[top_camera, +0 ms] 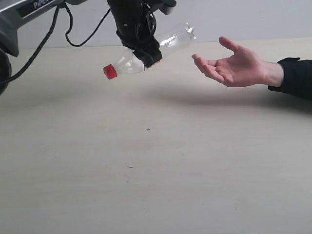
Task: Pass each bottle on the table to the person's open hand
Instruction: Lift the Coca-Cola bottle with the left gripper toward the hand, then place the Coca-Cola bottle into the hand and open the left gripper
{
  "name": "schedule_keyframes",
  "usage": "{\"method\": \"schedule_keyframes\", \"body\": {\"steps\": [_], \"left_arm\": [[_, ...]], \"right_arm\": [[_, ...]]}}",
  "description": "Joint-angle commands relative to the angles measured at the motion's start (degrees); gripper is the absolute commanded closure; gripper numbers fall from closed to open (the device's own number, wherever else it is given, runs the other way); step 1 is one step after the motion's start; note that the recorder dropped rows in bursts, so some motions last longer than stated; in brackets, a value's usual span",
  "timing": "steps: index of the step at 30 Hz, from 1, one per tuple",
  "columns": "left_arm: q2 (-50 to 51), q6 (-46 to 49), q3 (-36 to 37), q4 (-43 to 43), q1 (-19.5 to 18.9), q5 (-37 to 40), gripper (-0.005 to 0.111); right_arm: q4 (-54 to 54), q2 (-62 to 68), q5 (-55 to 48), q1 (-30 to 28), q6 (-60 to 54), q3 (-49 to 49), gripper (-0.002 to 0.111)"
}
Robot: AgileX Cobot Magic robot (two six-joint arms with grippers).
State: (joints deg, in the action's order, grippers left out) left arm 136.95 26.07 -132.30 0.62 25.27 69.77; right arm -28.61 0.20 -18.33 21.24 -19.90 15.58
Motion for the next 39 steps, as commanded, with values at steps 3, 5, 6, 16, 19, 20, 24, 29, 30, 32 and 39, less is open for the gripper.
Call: {"method": "schedule_keyframes", "body": {"steps": [3, 5, 6, 16, 19, 20, 24, 29, 30, 32, 39], "left_arm": [[-3.6, -6.4, -0.5, 0.7, -0.1, 0.2, 0.107], [-4.9, -12.1, -0.5, 0.4, -0.1, 0.2, 0.107], [-5.2, -13.8, -0.5, 0.0, -0.1, 0.2, 0.107], [-5.7, -34.0, -0.5, -3.4, 9.4, 0.2, 0.107], [-5.7, -35.1, -0.5, -4.3, 11.9, 0.2, 0.107], [-5.7, -35.1, -0.5, -5.0, 12.2, 0.2, 0.107], [-5.7, -42.2, -0.5, -7.6, 13.0, 0.2, 0.107], [-5.3, -59.0, -0.5, -8.5, 11.8, 0.1, 0.107], [-5.2, -59.9, -0.5, -8.1, 11.8, -0.9, 0.107], [-5.2, -61.8, -0.5, -8.1, 12.6, -3.6, 0.107], [-3.2, -66.8, -0.5, -8.6, 15.0, -13.4, 0.107]], "right_arm": [[0.1, -0.2, 0.0, 0.1, -0.4, -0.3, 0.108], [0.1, -0.2, 0.0, 0.1, -0.4, -0.3, 0.108], [0.1, -0.2, 0.0, 0.1, -0.4, -0.3, 0.108], [0.1, -0.2, 0.0, 0.1, -0.4, -0.3, 0.108], [0.1, -0.2, 0.0, 0.1, -0.4, -0.3, 0.108], [0.1, -0.2, 0.0, 0.1, -0.4, -0.3, 0.108], [0.1, -0.2, 0.0, 0.1, -0.4, -0.3, 0.108], [0.1, -0.2, 0.0, 0.1, -0.4, -0.3, 0.108], [0.1, -0.2, 0.0, 0.1, -0.4, -0.3, 0.108], [0.1, -0.2, 0.0, 0.1, -0.4, -0.3, 0.108], [0.1, -0.2, 0.0, 0.1, -0.4, -0.3, 0.108]]}}
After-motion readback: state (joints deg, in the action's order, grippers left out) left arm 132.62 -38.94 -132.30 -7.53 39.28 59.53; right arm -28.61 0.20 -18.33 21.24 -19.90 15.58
